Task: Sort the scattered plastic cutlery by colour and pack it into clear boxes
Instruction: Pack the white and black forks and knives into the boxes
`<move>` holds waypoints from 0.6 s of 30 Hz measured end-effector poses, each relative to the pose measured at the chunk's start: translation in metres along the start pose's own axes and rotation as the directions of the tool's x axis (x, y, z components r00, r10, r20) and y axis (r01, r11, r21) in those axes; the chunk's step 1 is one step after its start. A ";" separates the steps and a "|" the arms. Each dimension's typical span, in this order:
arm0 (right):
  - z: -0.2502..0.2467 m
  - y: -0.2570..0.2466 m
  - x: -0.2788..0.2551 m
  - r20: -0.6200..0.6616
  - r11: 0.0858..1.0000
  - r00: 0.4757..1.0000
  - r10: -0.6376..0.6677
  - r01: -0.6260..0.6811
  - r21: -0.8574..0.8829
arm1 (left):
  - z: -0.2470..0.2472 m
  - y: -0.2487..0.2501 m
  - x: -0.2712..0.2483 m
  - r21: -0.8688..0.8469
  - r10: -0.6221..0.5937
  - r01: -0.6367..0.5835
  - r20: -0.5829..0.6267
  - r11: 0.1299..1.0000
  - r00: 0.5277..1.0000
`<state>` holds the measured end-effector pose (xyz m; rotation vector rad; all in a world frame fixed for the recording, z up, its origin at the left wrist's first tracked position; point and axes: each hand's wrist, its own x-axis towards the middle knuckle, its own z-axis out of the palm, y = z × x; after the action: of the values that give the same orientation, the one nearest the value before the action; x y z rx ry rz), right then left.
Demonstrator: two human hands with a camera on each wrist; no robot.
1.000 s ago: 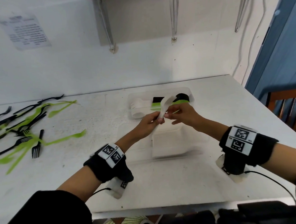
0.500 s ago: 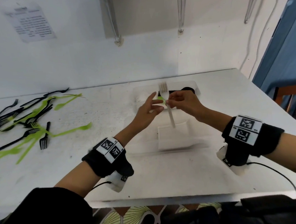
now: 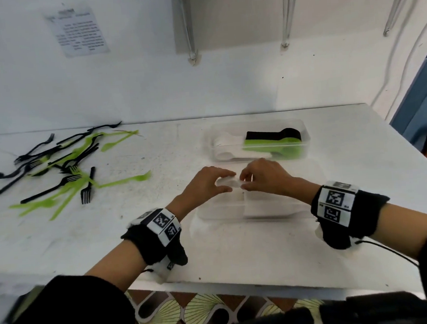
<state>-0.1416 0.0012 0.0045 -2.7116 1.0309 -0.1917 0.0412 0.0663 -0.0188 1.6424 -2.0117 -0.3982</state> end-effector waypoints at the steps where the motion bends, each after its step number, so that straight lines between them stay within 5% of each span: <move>1: 0.002 0.000 0.001 0.013 1.000 1.000 0.001 -0.001 0.008 | 0.000 0.000 0.001 0.044 -0.008 0.007 0.021 0.999 1.000; 10: 0.002 0.030 -0.011 -0.011 0.997 1.000 0.023 -0.022 0.074 | -0.003 -0.007 0.005 0.203 -0.109 0.115 -0.040 0.972 0.993; 18: 0.007 0.029 -0.014 -0.005 0.993 1.000 0.013 -0.014 -0.121 | -0.004 -0.001 0.011 0.542 -0.097 0.045 0.069 0.839 0.993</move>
<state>-0.1686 -0.0094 -0.0108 -2.8127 1.0956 -0.1372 0.0423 0.0556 -0.0137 2.0648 -2.2768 0.0929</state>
